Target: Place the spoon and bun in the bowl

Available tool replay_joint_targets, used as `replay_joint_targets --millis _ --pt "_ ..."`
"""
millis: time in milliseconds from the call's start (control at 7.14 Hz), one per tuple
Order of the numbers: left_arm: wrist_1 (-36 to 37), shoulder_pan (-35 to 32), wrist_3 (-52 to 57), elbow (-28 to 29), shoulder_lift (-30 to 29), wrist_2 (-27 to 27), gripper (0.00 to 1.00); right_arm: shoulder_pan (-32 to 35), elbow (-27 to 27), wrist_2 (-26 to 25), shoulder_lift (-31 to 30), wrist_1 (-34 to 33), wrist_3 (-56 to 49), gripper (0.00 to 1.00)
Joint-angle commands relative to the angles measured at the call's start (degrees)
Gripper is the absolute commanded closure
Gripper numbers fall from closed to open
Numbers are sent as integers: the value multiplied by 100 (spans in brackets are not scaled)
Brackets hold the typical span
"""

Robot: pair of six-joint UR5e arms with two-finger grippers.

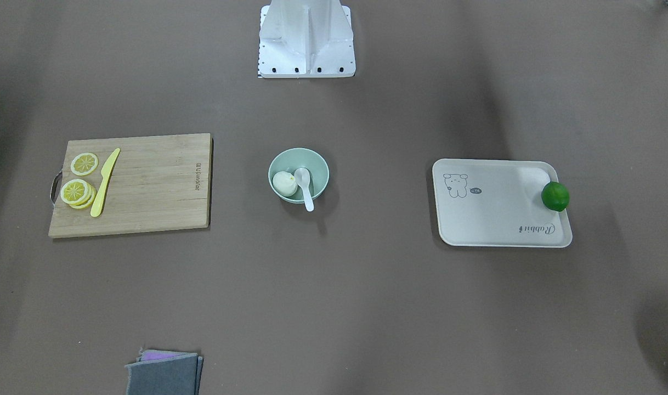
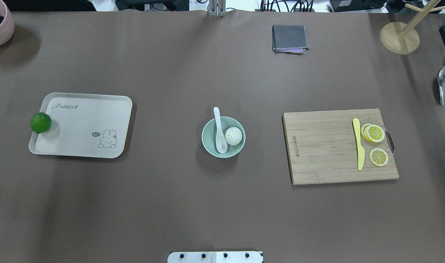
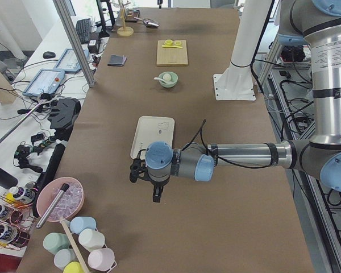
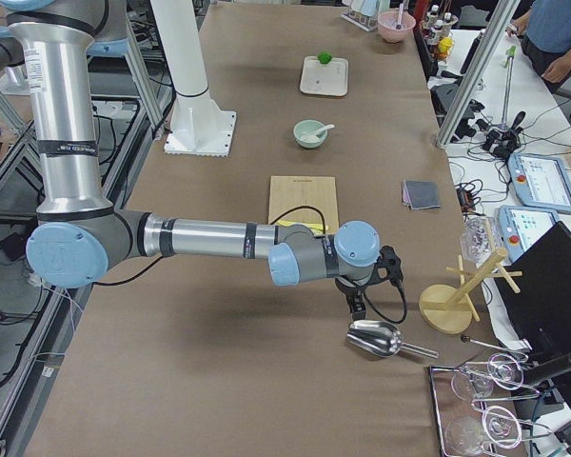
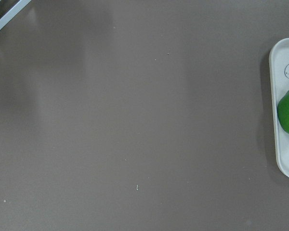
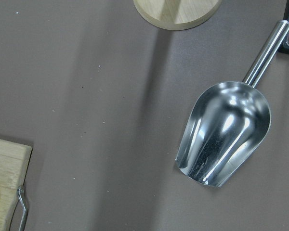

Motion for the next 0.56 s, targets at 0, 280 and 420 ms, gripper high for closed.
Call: replay_joint_targets --millis 0,280,420 --pt "-12 0 -3 -97 134 -7 1 -2 13 -4 -36 0 0 0" --pt "-12 0 5 -115 196 -16 1 -11 21 -4 -36 9 0 0" --pt "-12 0 5 -150 196 -25 1 -11 13 -4 -45 9 0 0"
